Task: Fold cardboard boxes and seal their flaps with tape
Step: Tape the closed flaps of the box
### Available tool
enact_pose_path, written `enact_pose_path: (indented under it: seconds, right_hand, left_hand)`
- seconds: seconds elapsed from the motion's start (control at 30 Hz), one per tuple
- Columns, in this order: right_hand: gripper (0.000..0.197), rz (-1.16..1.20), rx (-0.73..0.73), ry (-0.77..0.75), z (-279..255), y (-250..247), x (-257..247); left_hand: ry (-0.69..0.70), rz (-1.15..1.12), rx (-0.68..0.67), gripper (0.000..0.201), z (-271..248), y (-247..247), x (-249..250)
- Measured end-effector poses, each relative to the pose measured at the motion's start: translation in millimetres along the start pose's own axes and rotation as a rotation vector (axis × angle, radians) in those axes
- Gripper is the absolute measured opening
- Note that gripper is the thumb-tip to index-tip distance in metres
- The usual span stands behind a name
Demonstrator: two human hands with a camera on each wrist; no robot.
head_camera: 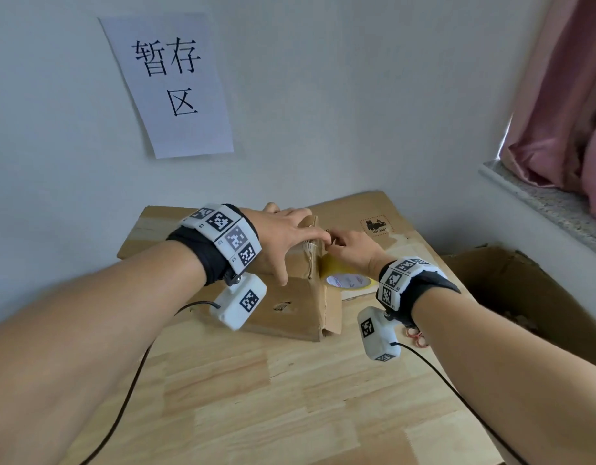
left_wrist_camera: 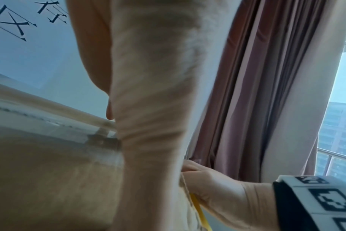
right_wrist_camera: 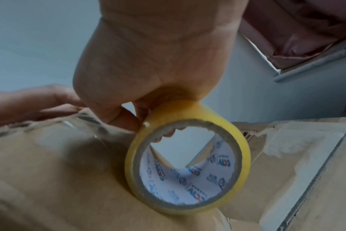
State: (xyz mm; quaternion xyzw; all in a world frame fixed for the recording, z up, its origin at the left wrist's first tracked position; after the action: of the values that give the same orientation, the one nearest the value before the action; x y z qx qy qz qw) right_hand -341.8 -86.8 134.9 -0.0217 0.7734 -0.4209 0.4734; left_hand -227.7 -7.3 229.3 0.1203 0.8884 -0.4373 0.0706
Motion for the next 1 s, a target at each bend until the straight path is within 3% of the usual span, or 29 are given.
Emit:
enact_pose_path:
  seconds: [0.13, 0.23, 0.37, 0.53, 0.7, 0.83, 1.0]
  right_hand:
    - [0.051, 0.046, -0.122, 0.114, -0.7, 3.2, -5.8]
    - [0.067, -0.001, -0.218, 0.151, 0.7, 8.7, -14.0]
    - [0.076, -0.131, -0.271, 0.186, -5.5, 33.2, -22.9]
    - [0.064, -0.091, -0.125, 0.229, 4.6, 65.3, -9.6]
    - [0.095, 0.042, -0.048, 0.303, 6.2, 75.4, 2.8]
    - [0.094, 0.107, 0.033, 0.307, 6.6, 84.2, 9.3]
    - [0.088, 0.148, 0.053, 0.288, 4.4, 88.2, 3.5]
  left_hand:
    - [-0.024, -0.03, -0.027, 0.105, 4.0, 10.6, -13.0]
    - [-0.015, -0.001, -0.045, 0.109, 7.7, 28.3, -20.6]
    - [0.103, 0.058, -0.043, 0.115, 16.7, 56.8, -15.7]
    - [0.182, -0.001, 0.001, 0.114, 26.7, 80.9, -22.2]
    - [0.237, -0.151, 0.18, 0.113, 26.3, 99.8, -39.8]
    - [0.217, -0.225, 0.295, 0.098, 17.9, 133.5, -59.9]
    - [0.147, -0.205, 0.332, 0.094, 14.7, 157.3, -70.5]
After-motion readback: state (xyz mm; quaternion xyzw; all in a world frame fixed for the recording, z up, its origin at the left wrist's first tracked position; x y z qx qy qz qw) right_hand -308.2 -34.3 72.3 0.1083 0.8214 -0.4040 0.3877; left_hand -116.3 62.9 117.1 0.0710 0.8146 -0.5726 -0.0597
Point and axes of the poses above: each hand's wrist, its own z-axis towards the middle knuckle, its own y-axis out of the palm, x = y × z, the point moved 2 cm from there along z, towards the middle knuckle, and after that the axes turned 5 degrees about -x, right-handed, at the moved point
